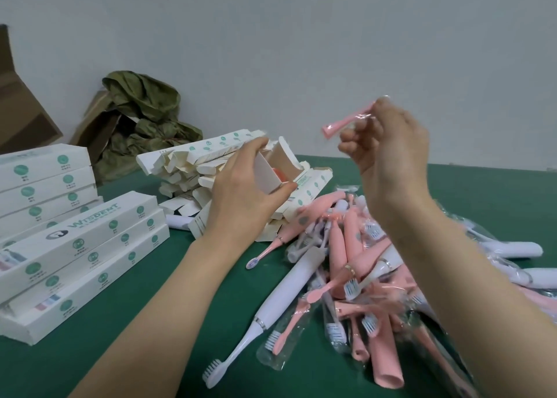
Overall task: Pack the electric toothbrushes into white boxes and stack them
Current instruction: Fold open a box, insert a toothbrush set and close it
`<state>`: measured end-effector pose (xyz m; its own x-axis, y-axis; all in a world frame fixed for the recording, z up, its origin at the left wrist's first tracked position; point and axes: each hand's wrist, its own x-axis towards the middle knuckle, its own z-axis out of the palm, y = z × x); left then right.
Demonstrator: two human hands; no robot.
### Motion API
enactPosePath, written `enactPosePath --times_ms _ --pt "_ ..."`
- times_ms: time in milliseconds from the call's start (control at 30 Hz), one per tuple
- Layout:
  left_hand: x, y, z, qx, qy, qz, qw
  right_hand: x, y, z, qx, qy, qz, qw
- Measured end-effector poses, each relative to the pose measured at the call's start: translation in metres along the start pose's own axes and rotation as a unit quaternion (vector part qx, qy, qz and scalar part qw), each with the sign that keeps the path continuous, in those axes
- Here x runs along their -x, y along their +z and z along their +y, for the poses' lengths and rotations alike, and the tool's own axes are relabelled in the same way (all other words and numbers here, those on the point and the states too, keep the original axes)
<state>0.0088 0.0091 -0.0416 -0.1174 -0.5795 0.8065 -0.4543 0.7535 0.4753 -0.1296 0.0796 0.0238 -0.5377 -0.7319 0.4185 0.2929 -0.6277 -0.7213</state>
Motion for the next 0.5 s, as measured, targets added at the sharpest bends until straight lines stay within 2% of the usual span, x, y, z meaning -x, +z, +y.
enactPosePath --times_ms 100,167,367,500 --pt "0.001 0.002 0.002 0.027 -0.018 -0.021 0.999 0.020 0.017 0.015 -0.027 0.114 -0.087 0.989" --pt "0.002 0.004 0.005 0.042 -0.040 -0.025 0.998 0.025 0.021 0.027 0.013 0.148 -0.099 0.984" --pt "0.006 0.005 0.006 -0.005 0.023 -0.027 0.999 0.014 0.002 0.038 0.101 0.057 -0.020 0.993" --pt "0.006 0.006 0.008 -0.002 0.021 -0.033 0.999 0.010 -0.008 0.041 0.206 -0.018 -0.027 0.978"
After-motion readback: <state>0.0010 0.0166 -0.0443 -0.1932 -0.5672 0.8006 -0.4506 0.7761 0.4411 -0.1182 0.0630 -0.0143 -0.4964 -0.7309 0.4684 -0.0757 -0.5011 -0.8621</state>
